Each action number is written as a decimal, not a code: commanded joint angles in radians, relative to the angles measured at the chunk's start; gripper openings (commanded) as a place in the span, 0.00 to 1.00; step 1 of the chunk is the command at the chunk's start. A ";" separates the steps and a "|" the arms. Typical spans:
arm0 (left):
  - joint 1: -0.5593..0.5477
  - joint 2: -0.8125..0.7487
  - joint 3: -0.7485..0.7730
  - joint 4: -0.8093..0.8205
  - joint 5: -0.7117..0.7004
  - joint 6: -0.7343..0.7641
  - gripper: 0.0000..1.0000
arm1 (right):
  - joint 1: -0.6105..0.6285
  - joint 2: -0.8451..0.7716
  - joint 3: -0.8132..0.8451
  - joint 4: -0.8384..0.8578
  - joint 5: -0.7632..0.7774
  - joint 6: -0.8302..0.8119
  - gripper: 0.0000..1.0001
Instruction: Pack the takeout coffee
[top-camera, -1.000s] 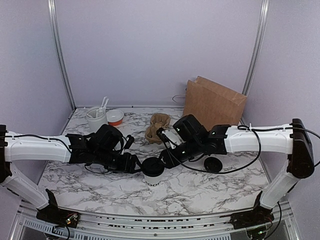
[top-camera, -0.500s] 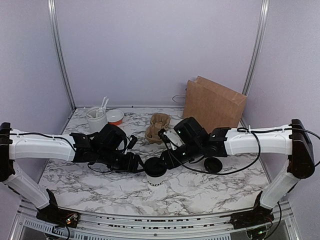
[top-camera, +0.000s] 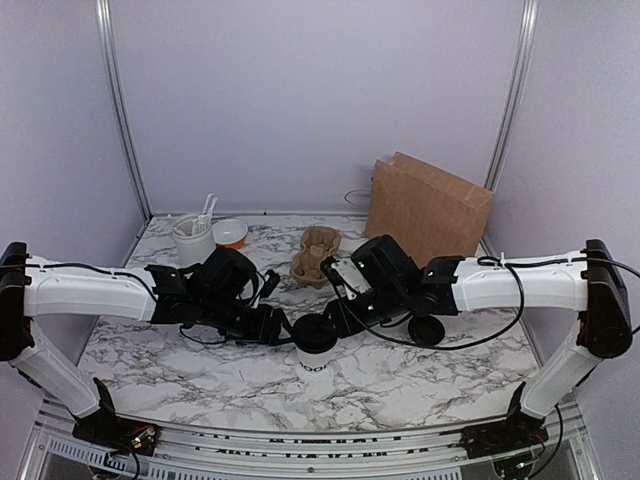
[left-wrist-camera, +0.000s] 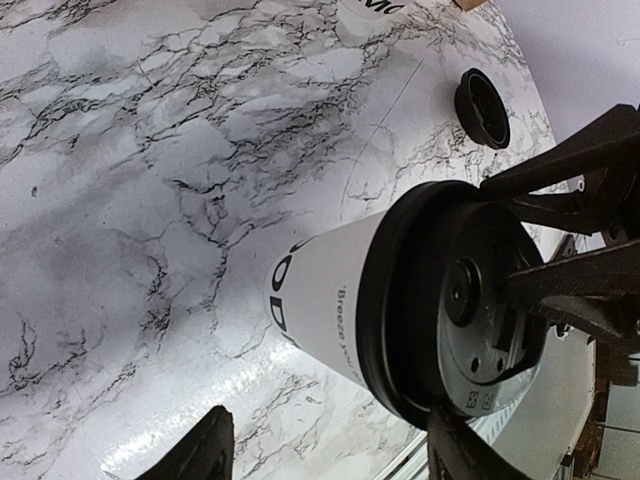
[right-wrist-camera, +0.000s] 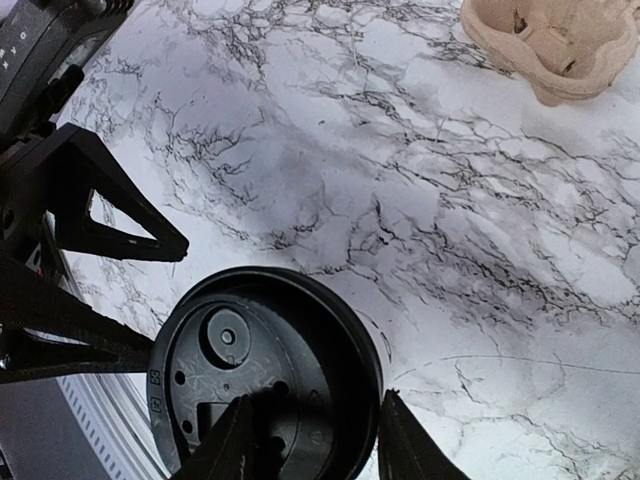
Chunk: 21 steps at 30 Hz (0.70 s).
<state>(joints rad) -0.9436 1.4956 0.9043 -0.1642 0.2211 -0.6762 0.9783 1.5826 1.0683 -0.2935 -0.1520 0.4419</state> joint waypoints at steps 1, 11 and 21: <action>-0.004 0.051 0.009 -0.040 -0.033 0.029 0.66 | 0.017 -0.010 0.017 0.004 -0.039 0.002 0.40; -0.004 0.032 0.091 -0.077 -0.027 0.060 0.66 | 0.016 -0.013 0.100 -0.012 -0.013 -0.009 0.40; -0.004 0.022 0.130 -0.097 -0.029 0.079 0.66 | 0.016 -0.042 0.103 -0.047 0.024 -0.009 0.40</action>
<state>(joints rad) -0.9440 1.5166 0.9977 -0.2298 0.2024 -0.6201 0.9863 1.5780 1.1431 -0.3237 -0.1493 0.4404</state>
